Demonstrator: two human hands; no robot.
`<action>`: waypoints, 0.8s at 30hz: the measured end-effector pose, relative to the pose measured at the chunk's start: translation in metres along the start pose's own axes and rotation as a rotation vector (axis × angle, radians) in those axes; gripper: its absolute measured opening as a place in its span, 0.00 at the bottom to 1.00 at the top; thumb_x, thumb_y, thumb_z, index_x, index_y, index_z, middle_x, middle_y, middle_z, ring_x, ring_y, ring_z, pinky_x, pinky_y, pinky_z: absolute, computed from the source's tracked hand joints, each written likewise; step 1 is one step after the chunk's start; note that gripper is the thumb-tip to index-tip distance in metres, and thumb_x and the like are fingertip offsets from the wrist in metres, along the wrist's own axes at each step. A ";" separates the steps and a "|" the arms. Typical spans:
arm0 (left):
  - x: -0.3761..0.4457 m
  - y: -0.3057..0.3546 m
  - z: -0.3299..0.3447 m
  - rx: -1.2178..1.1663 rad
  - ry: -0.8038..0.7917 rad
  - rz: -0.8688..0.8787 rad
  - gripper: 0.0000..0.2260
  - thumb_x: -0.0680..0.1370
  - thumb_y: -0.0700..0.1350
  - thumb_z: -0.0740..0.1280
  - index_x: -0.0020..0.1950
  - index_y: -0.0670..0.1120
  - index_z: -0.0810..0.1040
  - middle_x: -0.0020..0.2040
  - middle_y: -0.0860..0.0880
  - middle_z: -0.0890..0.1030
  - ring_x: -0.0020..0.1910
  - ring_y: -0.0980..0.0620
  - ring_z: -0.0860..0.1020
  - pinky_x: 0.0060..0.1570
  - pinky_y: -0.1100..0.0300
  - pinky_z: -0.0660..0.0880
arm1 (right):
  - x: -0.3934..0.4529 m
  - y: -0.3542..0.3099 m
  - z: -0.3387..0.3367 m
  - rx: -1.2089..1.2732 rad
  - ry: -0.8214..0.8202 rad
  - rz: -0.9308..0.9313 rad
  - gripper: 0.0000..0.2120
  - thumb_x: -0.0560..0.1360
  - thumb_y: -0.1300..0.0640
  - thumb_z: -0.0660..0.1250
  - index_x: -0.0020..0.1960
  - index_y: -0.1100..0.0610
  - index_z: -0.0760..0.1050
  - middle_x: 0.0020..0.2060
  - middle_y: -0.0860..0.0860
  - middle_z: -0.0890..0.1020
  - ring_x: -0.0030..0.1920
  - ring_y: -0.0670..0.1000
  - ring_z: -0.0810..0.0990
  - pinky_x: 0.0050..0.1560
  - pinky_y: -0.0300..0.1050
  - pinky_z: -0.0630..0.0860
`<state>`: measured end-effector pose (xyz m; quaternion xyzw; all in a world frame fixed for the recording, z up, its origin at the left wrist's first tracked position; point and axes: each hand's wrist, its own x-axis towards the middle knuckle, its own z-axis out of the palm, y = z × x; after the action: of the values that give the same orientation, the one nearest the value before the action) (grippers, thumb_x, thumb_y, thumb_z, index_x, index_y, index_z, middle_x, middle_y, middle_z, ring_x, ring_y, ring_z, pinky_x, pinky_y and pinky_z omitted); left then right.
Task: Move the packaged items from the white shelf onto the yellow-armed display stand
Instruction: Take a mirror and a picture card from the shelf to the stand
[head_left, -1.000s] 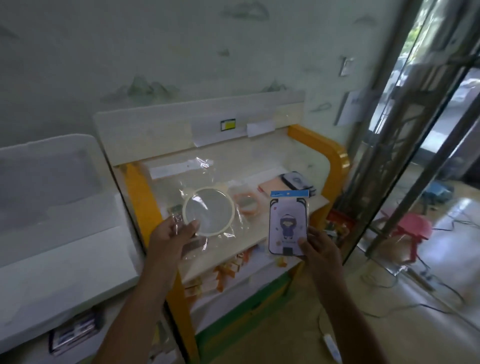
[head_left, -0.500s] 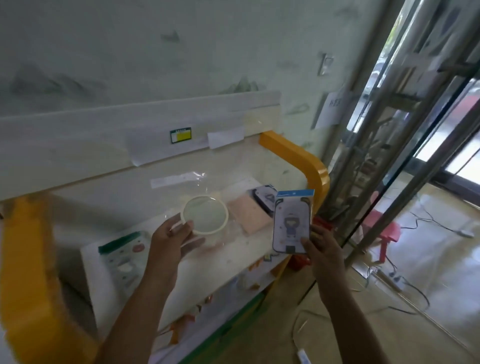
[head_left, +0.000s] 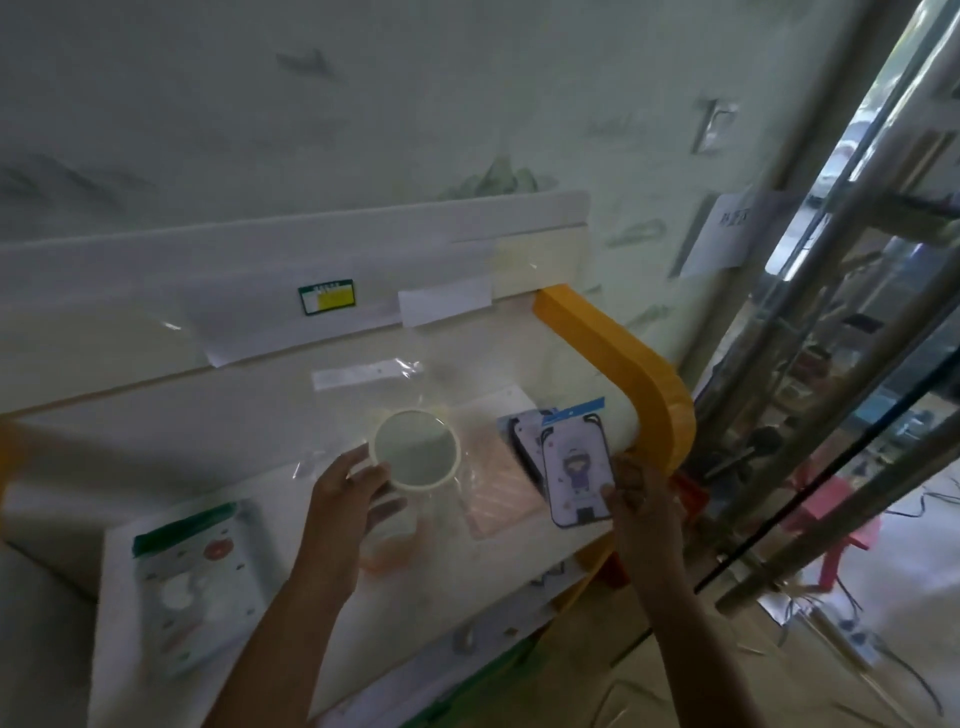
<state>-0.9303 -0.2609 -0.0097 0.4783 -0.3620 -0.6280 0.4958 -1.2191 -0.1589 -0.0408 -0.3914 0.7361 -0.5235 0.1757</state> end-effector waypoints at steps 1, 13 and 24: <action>0.003 -0.002 0.008 -0.006 0.017 -0.005 0.13 0.79 0.37 0.65 0.63 0.44 0.77 0.44 0.46 0.84 0.42 0.50 0.84 0.43 0.55 0.80 | 0.011 0.001 -0.001 -0.010 -0.024 -0.015 0.11 0.80 0.59 0.64 0.62 0.53 0.71 0.48 0.43 0.80 0.47 0.37 0.78 0.40 0.33 0.73; 0.011 -0.026 0.073 -0.044 0.175 0.022 0.11 0.78 0.36 0.65 0.59 0.46 0.79 0.48 0.43 0.85 0.42 0.49 0.85 0.41 0.57 0.79 | 0.121 0.061 0.016 -0.183 -0.340 -0.217 0.09 0.82 0.56 0.61 0.58 0.48 0.77 0.52 0.46 0.80 0.50 0.46 0.79 0.47 0.43 0.77; 0.010 -0.036 0.075 -0.008 0.244 0.070 0.14 0.77 0.37 0.67 0.62 0.44 0.79 0.50 0.41 0.85 0.49 0.43 0.85 0.46 0.55 0.81 | 0.126 0.068 0.032 -0.528 -0.406 -0.281 0.11 0.79 0.54 0.64 0.61 0.51 0.72 0.50 0.52 0.72 0.50 0.51 0.74 0.45 0.43 0.76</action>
<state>-1.0132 -0.2629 -0.0247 0.5363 -0.3129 -0.5489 0.5597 -1.3039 -0.2648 -0.0965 -0.6166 0.7352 -0.2458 0.1375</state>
